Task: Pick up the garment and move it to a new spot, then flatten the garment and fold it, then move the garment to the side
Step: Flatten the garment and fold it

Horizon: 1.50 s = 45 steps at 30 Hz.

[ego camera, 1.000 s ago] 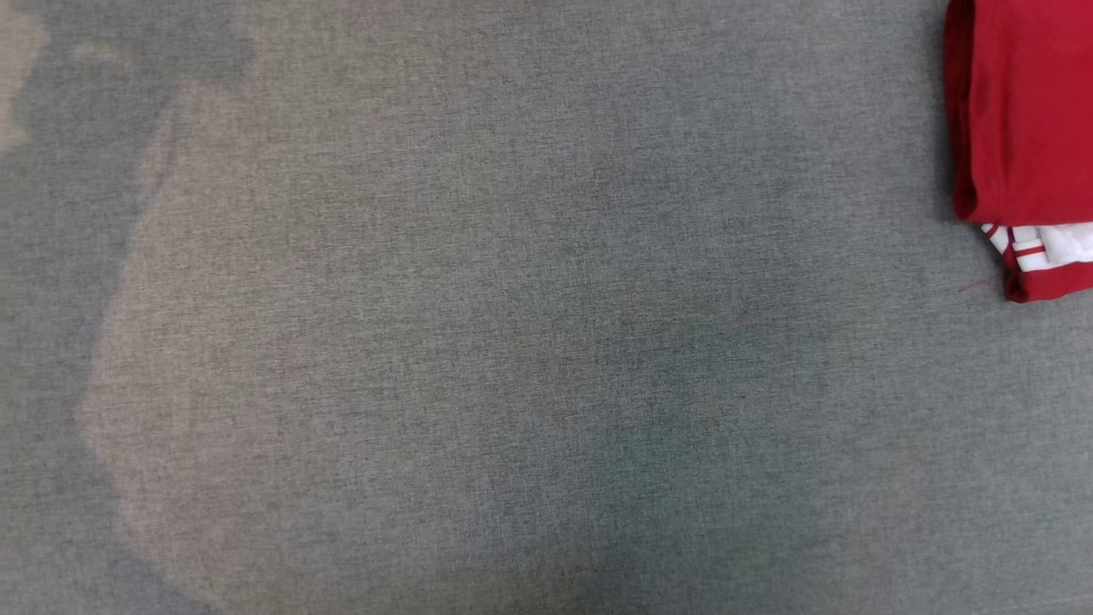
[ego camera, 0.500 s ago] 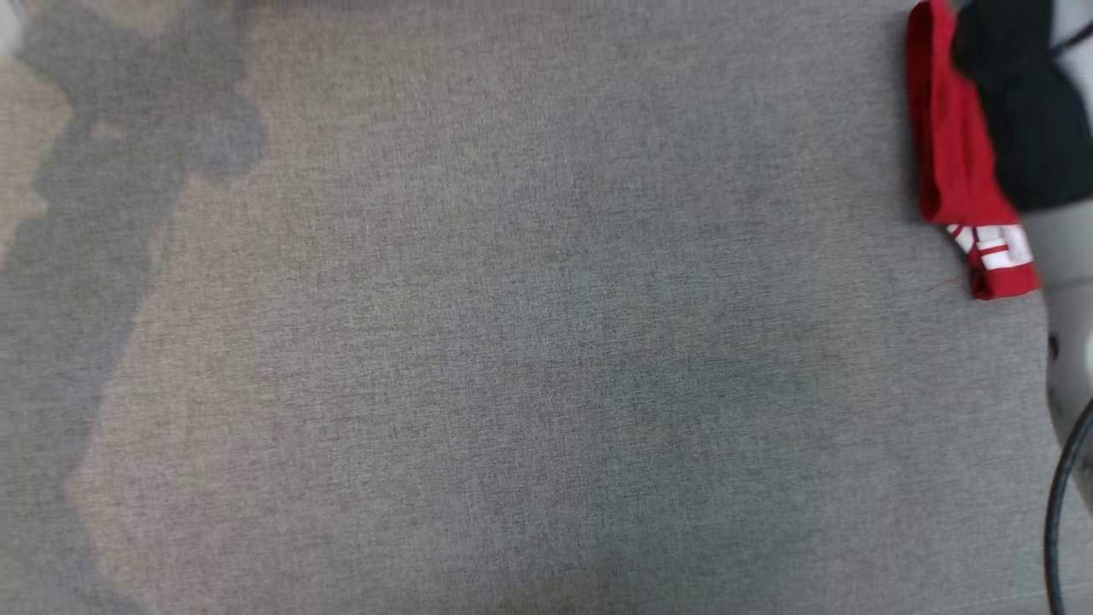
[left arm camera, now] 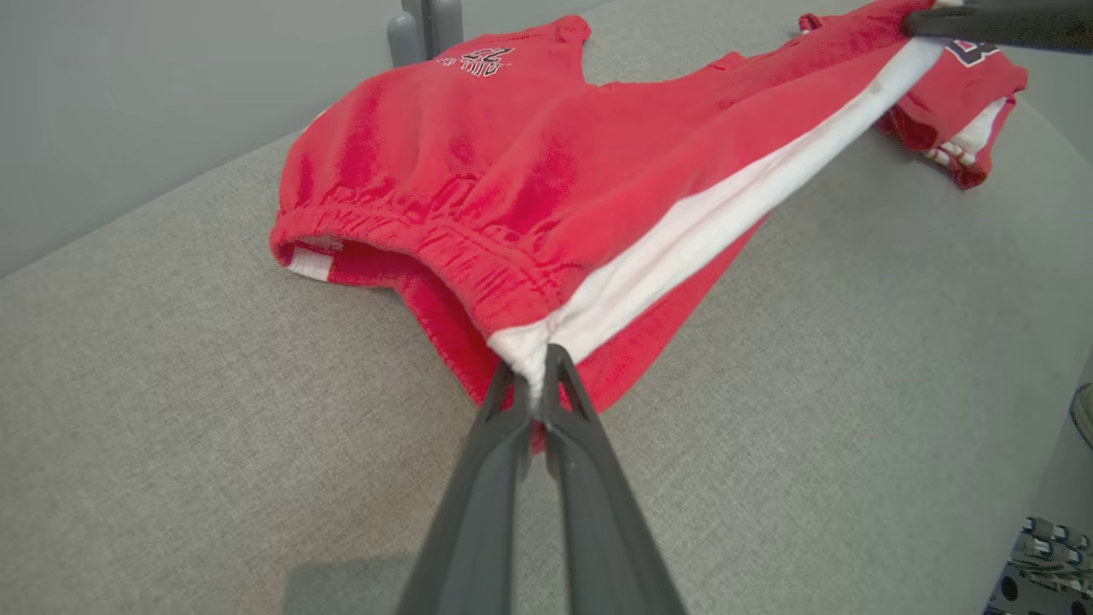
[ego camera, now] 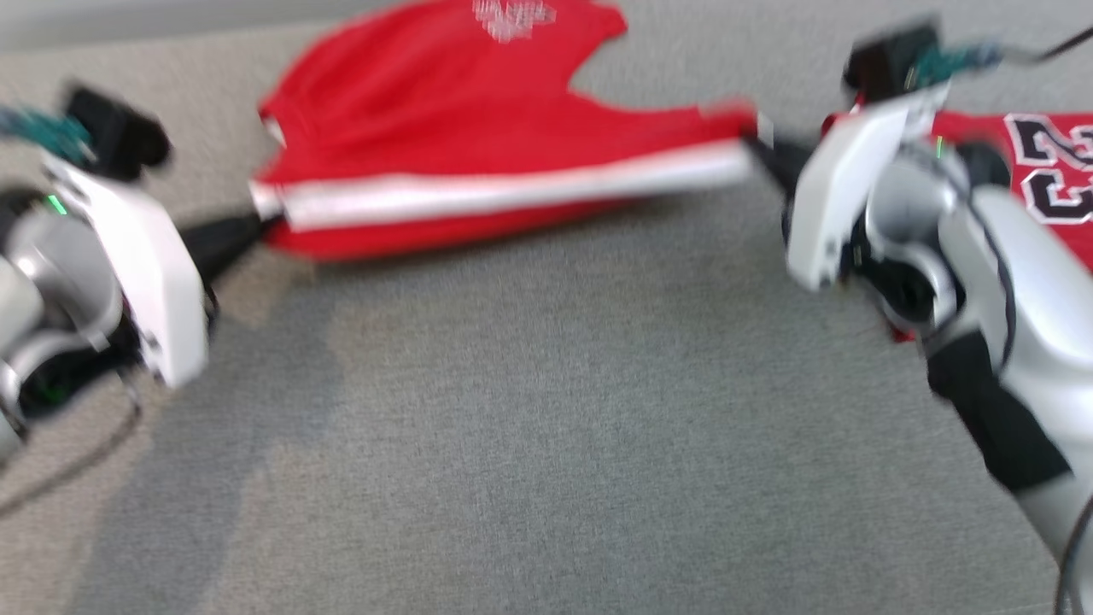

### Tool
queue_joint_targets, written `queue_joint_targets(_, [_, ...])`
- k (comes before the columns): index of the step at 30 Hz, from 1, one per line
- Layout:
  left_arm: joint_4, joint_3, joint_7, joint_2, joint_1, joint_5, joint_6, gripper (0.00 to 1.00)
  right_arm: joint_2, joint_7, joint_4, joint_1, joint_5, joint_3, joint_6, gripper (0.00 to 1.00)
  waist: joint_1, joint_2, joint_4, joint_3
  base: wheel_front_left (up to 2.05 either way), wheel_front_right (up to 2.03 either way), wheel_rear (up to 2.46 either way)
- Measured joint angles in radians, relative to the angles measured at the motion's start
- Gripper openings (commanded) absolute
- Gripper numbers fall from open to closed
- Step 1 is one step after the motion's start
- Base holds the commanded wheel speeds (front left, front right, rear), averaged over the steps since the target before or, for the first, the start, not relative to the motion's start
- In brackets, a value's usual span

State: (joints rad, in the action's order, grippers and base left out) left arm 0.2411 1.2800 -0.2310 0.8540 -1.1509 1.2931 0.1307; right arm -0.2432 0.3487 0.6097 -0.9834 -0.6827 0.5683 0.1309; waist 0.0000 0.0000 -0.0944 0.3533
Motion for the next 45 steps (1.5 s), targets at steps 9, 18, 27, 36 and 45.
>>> queue_joint_targets(9, [-0.118, 0.001, -0.186, 0.010, 0.260, 0.099, 0.000, 0.00, -0.141, 0.278, -0.286, 0.355, -0.123, -0.038, 0.000, 0.00, 0.0000, 0.0000, 0.004, -0.173, 0.00, 0.00, 0.00])
queue_joint_targets(18, [-0.226, 0.002, -0.340, 0.019, 0.394, 0.180, 0.000, 0.00, -0.183, 0.476, -0.514, 0.580, -0.115, -0.147, 0.000, 0.00, 0.0000, 0.0000, 0.015, -0.258, 0.00, 0.00, 0.00])
queue_joint_targets(27, [-0.326, 0.000, -0.421, 0.056, 0.414, 0.231, 0.000, 0.00, -0.120, 0.650, -0.727, 0.711, -0.014, -0.303, 0.000, 0.00, 0.0000, 0.0000, 0.035, -0.253, 0.00, 0.00, 0.00])
queue_joint_targets(36, [-0.292, -0.069, -0.471, 0.079, 0.315, 0.287, 0.000, 0.00, -0.004, 0.736, -0.721, 0.559, 0.060, -0.440, 0.000, 0.00, 0.0000, 0.0000, 0.054, -0.158, 0.00, 0.00, 0.00])
queue_joint_targets(45, [-0.230, -0.192, -0.577, 0.066, 0.165, 0.415, 0.000, 0.00, 0.107, 0.757, -0.569, 0.265, 0.149, -0.512, 0.000, 0.00, 0.0000, 0.0000, 0.093, -0.014, 0.00, 0.00, 0.00])
